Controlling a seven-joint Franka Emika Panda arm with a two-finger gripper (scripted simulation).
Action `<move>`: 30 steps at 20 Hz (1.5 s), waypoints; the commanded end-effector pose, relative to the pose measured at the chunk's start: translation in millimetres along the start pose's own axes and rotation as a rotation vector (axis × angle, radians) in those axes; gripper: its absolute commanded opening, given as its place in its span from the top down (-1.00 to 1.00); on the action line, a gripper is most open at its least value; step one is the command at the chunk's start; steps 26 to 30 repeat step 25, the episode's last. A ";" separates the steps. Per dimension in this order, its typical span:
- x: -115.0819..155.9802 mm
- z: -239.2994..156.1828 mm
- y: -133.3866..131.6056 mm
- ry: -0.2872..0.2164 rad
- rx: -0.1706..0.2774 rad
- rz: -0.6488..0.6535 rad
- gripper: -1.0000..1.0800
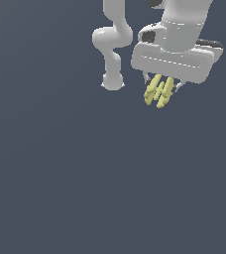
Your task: Pick up the object and move it to a goal position.
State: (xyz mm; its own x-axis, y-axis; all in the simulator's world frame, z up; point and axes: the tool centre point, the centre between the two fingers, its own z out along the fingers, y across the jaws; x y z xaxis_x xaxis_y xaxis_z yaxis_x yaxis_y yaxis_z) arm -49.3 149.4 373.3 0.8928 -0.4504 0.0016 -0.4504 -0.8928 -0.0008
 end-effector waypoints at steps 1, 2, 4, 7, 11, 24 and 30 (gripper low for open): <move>-11.9 -27.3 4.4 0.000 -0.001 0.000 1.00; -16.1 -37.7 5.8 0.000 -0.001 0.000 1.00; -24.1 -57.3 8.4 0.000 -0.001 0.000 1.00; -34.4 -82.8 11.3 -0.001 -0.001 0.000 1.00; -44.8 -109.9 14.1 -0.001 -0.001 0.000 1.00; -54.7 -139.5 15.4 -0.001 -0.001 0.000 1.00; -54.6 -139.2 15.4 -0.001 -0.001 0.000 1.00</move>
